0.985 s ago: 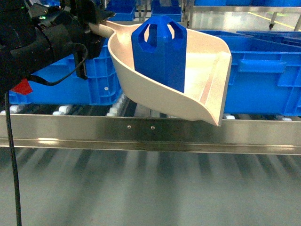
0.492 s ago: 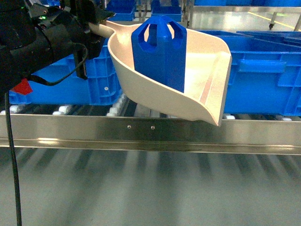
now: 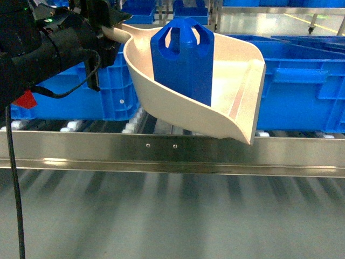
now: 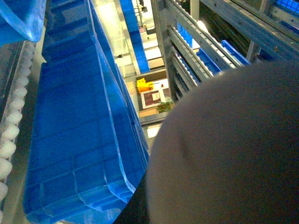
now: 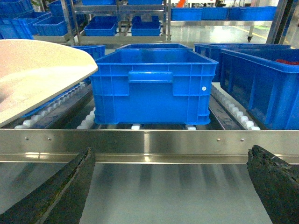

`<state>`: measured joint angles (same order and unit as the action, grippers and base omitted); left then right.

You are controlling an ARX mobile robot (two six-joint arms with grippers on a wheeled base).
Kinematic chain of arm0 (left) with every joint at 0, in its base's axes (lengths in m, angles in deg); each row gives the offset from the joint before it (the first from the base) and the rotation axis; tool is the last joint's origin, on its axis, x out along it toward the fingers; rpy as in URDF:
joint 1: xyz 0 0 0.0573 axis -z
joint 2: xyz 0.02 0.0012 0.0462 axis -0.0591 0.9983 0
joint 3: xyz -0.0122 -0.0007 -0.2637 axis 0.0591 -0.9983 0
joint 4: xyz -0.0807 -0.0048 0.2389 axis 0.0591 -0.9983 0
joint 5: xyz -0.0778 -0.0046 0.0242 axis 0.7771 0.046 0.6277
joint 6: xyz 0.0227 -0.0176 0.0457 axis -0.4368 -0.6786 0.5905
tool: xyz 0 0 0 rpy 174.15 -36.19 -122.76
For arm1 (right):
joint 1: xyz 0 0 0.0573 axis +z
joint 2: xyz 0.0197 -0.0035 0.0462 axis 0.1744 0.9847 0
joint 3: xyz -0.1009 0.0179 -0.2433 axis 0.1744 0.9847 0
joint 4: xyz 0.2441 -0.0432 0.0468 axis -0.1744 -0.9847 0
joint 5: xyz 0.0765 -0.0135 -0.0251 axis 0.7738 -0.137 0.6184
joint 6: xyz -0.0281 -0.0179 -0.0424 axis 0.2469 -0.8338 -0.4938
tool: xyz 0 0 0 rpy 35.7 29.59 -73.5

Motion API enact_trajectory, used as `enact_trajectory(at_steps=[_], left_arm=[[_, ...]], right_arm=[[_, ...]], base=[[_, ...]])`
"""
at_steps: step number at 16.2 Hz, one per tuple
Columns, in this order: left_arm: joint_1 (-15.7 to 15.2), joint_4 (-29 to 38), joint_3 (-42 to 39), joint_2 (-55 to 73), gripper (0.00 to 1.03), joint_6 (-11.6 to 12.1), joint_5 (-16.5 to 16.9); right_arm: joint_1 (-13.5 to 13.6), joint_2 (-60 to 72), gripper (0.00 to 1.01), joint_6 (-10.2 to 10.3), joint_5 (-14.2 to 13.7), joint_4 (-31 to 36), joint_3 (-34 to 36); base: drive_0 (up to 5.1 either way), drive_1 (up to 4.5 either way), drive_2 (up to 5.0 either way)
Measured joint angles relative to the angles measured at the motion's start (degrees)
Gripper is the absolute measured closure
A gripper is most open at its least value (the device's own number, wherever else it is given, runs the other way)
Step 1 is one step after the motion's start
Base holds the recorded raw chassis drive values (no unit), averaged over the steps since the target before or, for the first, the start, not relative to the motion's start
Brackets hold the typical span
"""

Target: Place part in tray to right shelf

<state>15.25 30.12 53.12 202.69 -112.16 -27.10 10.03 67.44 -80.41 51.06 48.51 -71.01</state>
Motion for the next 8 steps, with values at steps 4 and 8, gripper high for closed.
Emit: enact_trajectory(at_steps=[4, 8], left_arm=[[0.0, 0.0, 0.0, 0.0, 0.91, 0.0, 0.0], [0.0, 0.0, 0.0, 0.0, 0.91, 0.0, 0.0]], right_arm=[[0.0, 0.0, 0.03, 0.0, 0.0, 0.0, 0.0], [0.0, 0.0, 0.03, 0.0, 0.0, 0.0, 0.0]], base=[[0.0, 0.0, 0.0], [0.0, 0.0, 0.0]])
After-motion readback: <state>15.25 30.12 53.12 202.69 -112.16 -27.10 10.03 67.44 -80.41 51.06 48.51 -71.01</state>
